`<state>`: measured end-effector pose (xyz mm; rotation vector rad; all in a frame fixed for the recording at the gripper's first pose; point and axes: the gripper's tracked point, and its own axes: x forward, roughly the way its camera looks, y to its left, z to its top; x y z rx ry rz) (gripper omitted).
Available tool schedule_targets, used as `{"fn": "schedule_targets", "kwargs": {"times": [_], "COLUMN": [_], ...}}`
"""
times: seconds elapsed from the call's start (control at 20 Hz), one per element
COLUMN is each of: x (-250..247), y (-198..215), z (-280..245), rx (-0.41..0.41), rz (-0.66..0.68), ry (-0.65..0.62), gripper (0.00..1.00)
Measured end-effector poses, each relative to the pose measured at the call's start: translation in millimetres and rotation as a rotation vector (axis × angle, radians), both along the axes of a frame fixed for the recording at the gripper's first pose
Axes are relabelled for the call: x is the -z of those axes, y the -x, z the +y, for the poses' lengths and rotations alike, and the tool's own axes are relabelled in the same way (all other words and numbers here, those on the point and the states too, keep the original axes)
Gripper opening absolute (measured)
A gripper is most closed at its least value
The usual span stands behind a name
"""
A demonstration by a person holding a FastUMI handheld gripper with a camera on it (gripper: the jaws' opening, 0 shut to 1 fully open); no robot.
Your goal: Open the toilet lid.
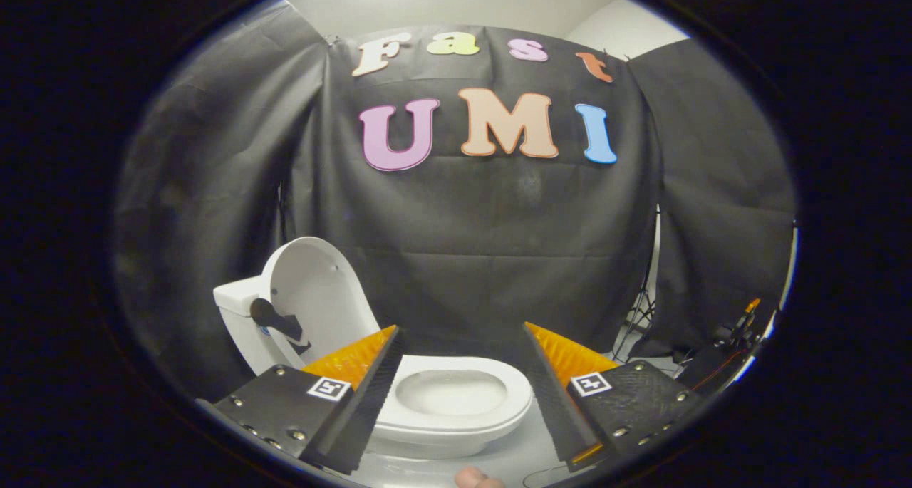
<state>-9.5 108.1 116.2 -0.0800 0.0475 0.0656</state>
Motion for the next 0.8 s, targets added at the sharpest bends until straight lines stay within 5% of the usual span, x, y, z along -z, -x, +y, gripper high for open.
{"fn": "schedule_targets", "kwargs": {"times": [0.35, 0.8], "x": [-18, -12], "y": [18, 15], "z": [-4, -37], "rx": [-0.018, 0.060], "rz": [-0.030, -0.020], "ry": [0.044, -0.091], "gripper": [0.96, 0.96]}}
